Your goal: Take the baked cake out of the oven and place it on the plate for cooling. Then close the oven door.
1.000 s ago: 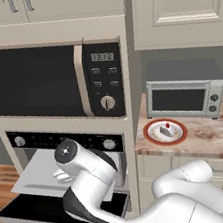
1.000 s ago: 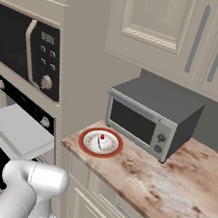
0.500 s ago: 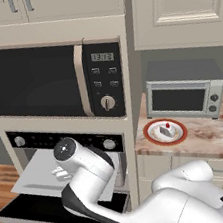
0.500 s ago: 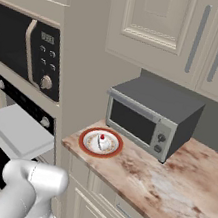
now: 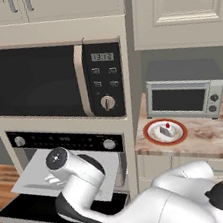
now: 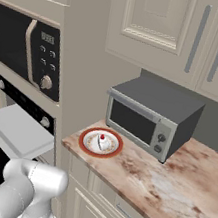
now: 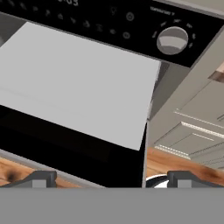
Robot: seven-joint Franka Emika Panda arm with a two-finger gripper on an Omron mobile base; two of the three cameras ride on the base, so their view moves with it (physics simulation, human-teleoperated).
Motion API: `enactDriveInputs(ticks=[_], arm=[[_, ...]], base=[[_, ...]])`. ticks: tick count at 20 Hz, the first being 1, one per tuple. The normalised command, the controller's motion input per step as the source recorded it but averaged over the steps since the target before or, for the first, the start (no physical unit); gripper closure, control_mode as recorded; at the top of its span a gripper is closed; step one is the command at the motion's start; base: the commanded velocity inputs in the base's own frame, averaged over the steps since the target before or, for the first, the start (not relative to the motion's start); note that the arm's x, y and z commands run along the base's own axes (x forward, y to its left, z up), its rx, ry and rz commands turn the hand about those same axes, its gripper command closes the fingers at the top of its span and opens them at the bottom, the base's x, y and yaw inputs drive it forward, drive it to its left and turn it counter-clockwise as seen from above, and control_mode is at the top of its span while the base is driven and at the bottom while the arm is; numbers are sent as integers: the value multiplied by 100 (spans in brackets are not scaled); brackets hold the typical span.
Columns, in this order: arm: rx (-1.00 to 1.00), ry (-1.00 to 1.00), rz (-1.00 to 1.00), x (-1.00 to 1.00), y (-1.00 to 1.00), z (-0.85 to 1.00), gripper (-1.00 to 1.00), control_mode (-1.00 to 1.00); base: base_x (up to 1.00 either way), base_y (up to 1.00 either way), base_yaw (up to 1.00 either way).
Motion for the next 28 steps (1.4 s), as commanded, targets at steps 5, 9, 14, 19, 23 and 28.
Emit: enactDriveInputs(ticks=[5,9,14,19,23,28], arm=[[11,0,2,30,-19,-25,-100,-100],[15,0,1,18,-14,-28,-100,-100],[6,-1,0,8,0,-38,-100,-100],[0,-10,0,4,-5,-38,-100,-100],[2,-7,0,0,-8,-29,-100,-100],[11,4,0,0,-13,-1,-100,-100]], base=[[0,0,0],[0,0,0],[0,0,0],[0,0,0],[0,0,0],[0,0,0]])
